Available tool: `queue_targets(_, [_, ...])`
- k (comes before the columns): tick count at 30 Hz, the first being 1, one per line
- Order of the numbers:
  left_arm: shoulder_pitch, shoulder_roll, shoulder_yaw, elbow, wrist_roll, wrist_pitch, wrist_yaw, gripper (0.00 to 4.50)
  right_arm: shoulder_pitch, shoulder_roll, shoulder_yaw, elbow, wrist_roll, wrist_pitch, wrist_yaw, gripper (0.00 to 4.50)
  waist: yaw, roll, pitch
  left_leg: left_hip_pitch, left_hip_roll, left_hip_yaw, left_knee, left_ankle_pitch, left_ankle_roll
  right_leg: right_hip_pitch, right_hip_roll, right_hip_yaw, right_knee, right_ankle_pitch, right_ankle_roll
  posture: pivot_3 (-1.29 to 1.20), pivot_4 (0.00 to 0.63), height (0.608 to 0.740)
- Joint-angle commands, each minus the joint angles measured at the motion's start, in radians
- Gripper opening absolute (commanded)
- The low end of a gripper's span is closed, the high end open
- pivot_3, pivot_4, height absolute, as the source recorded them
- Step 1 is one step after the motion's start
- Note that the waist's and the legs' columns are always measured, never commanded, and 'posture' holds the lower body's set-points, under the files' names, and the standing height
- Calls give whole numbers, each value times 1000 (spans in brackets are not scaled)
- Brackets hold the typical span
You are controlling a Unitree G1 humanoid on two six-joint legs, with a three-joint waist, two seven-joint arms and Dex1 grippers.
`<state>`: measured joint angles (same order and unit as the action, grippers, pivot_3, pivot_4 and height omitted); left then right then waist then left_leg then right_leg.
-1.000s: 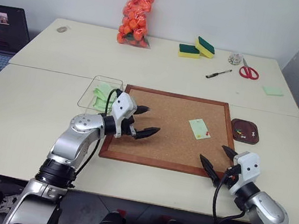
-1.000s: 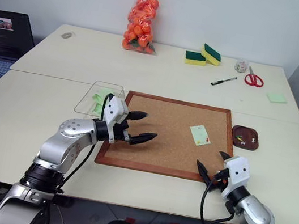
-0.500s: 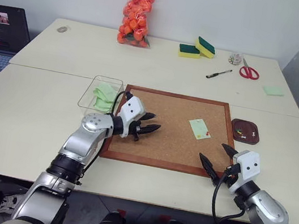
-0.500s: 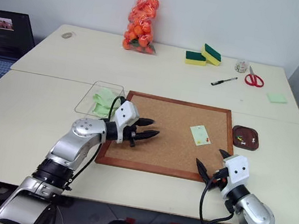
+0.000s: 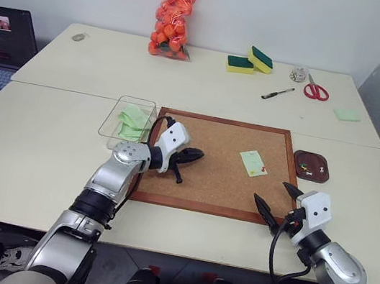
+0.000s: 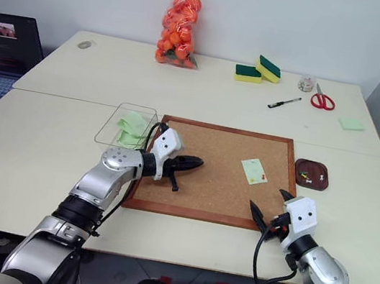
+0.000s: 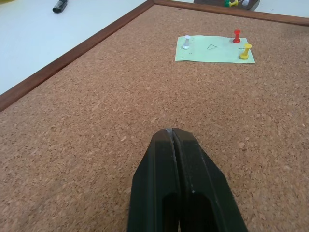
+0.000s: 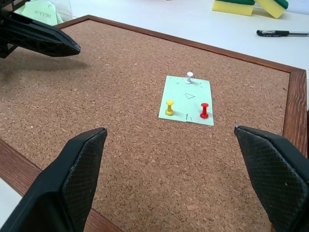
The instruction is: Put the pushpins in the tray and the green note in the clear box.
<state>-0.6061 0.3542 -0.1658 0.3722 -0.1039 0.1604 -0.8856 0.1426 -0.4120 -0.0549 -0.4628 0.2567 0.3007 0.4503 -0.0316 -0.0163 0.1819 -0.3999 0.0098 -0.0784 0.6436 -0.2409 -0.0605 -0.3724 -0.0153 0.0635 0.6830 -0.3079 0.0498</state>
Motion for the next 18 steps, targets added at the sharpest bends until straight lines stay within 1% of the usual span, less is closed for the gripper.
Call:
queue_targets(1, [-13,-10,-19,10,21,-31,3,19,-33,-4,-6,-43,7,6,-2,4500,0,0,0,0,0,0,0,0,0,0,0,0,0,0,0,0,150,740])
queue_targets(6, [-8,-13,-36,56,45,-32,1,19,-134,-8,-10,-28,19,96,-20,4500,-1,0,0,0,0,0,0,0,0,0,0,0,1,0,0,0,150,740])
queue_targets(10, [-4,-15,-40,76,53,-42,-4,19,-252,-8,5,20,22,173,-24,4500,-1,0,0,0,0,0,0,0,0,0,0,0,1,0,0,0,150,740])
queue_targets(18, [7,-9,-44,68,55,-39,-14,19,-510,29,71,250,-25,242,-40,4500,-1,0,0,0,0,0,1,0,0,0,0,0,2,0,0,0,150,740])
